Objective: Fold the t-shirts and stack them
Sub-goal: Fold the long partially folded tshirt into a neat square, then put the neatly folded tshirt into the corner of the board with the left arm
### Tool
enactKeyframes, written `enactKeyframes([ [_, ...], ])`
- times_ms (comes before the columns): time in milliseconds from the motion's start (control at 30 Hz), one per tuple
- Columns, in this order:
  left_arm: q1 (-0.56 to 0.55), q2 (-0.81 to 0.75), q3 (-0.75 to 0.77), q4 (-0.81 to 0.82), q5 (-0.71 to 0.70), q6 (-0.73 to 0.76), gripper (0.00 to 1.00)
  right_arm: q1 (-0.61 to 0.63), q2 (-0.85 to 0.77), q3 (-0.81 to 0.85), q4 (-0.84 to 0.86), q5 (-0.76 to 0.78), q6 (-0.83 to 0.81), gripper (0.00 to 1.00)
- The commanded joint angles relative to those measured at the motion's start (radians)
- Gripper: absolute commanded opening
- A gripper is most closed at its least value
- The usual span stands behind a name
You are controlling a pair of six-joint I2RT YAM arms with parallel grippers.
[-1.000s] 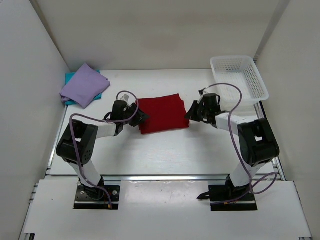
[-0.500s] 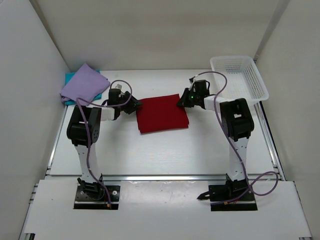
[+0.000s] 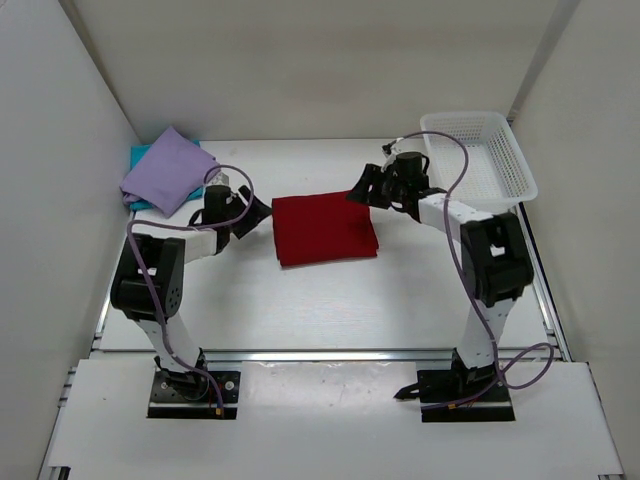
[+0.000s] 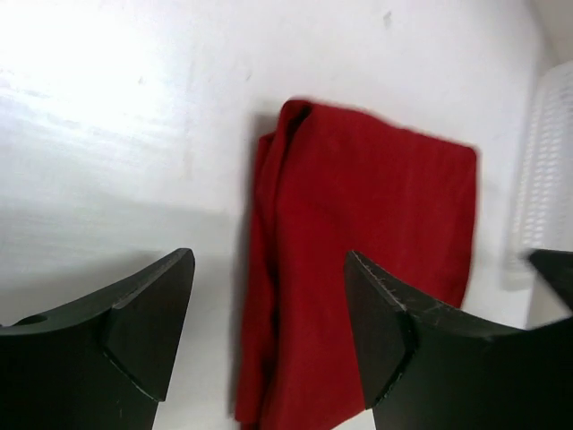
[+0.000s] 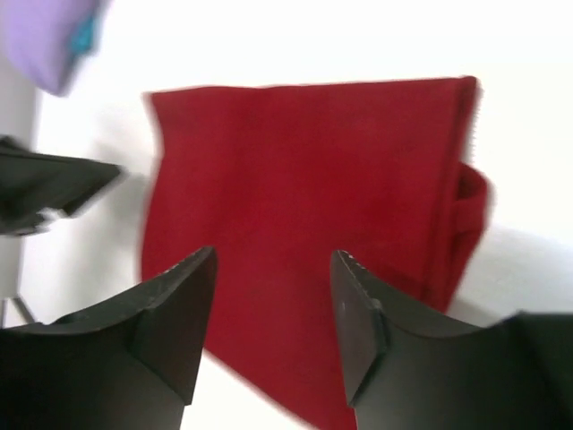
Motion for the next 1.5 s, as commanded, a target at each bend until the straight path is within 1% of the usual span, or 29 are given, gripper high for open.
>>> enactKeyframes([
  [0,-0.034,-0.011,-0.045,-0.078,-0.03,0.093,0.78,0.026,-0.16,-0.085,0.12,0.006,0.022,0.53],
  [100,-0.106,0.015,-0.07,-0.099,-0.03,0.145,0.78,0.028,-0.244,-0.206,0.186,-0.003,0.057,0.55],
  [167,-0.134,0.044,-0.078,-0.087,-0.02,0.13,0.79,0.025,-0.298,-0.26,0.224,-0.015,0.077,0.55],
  [233,-0.149,0.088,-0.082,-0.034,0.036,0.104,0.78,0.026,-0.342,-0.305,0.257,-0.023,0.094,0.56],
  [333,-0.163,0.168,-0.044,0.038,0.124,0.038,0.74,0.029,-0.385,-0.372,0.298,-0.05,0.114,0.56],
  [367,-0.18,0.196,-0.018,0.066,0.136,0.027,0.7,0.022,-0.396,-0.383,0.304,-0.057,0.123,0.56],
  [400,-0.183,0.208,-0.001,0.077,0.148,0.016,0.59,0.023,-0.401,-0.404,0.318,-0.06,0.13,0.56],
  [433,-0.188,0.234,0.036,0.074,0.153,0.0,0.45,0.017,-0.416,-0.421,0.329,-0.067,0.127,0.56],
  [467,-0.188,0.245,0.065,0.092,0.156,-0.011,0.39,0.023,-0.43,-0.43,0.333,-0.074,0.129,0.55],
  [533,-0.192,0.257,0.123,0.096,0.165,-0.033,0.2,0.008,-0.453,-0.482,0.352,-0.081,0.149,0.55],
  [600,-0.195,0.266,0.256,0.027,0.161,-0.021,0.13,-0.009,-0.49,-0.528,0.388,-0.098,0.169,0.55],
  [633,-0.188,0.268,0.29,0.008,0.159,-0.008,0.11,-0.009,-0.505,-0.553,0.401,-0.095,0.17,0.55],
  [700,-0.171,0.273,0.437,-0.071,0.165,0.001,0.04,-0.018,-0.537,-0.579,0.393,-0.087,0.17,0.54],
  [733,-0.145,0.276,0.465,-0.081,0.184,-0.004,0.02,-0.024,-0.542,-0.588,0.383,-0.09,0.164,0.54],
  [767,-0.125,0.279,0.544,-0.111,0.193,-0.002,0.02,-0.026,-0.539,-0.595,0.384,-0.086,0.154,0.54],
  [800,-0.105,0.283,0.623,-0.147,0.204,-0.004,0.0,-0.027,-0.553,-0.599,0.378,-0.093,0.157,0.54],
  [833,-0.078,0.286,0.658,-0.185,0.216,-0.001,0.0,-0.031,-0.551,-0.614,0.392,-0.094,0.167,0.55],
  [900,-0.021,0.293,0.799,-0.242,0.233,0.003,0.0,-0.038,-0.548,-0.631,0.407,-0.098,0.163,0.54],
  [967,0.068,0.288,0.865,-0.28,0.233,0.003,0.01,-0.049,-0.536,-0.618,0.395,-0.112,0.161,0.54],
  [1033,0.142,0.265,0.89,-0.282,0.236,-0.01,0.03,-0.053,-0.513,-0.612,0.404,-0.13,0.173,0.54],
  [1067,0.213,0.256,0.883,-0.276,0.242,-0.025,0.03,-0.052,-0.496,-0.607,0.419,-0.146,0.18,0.54],
  [1133,0.298,0.213,0.825,-0.212,0.248,-0.051,0.02,-0.054,-0.479,-0.602,0.428,-0.166,0.175,0.53],
  [1200,0.41,0.165,0.661,-0.147,0.202,-0.085,0.13,-0.052,-0.453,-0.599,0.438,-0.184,0.18,0.54],
  [1233,0.459,0.129,0.546,-0.089,0.188,-0.106,0.29,-0.041,-0.442,-0.598,0.445,-0.193,0.181,0.53],
  [1267,0.49,0.112,0.486,-0.055,0.178,-0.141,0.61,-0.044,-0.439,-0.595,0.448,-0.195,0.184,0.53],
  [1300,0.542,0.072,0.376,0.021,0.156,-0.168,0.98,-0.038,-0.43,-0.593,0.45,-0.205,0.186,0.52],
  [1333,0.588,0.055,0.285,0.066,0.15,-0.177,0.99,-0.032,-0.424,-0.59,0.445,-0.203,0.178,0.52],
  [1400,0.63,0.018,0.196,0.059,0.109,-0.212,0.99,-0.021,-0.415,-0.584,0.433,-0.202,0.167,0.53],
  [1467,0.639,-0.003,0.131,0.08,0.122,-0.215,0.98,-0.005,-0.404,-0.579,0.432,-0.213,0.161,0.53],
])
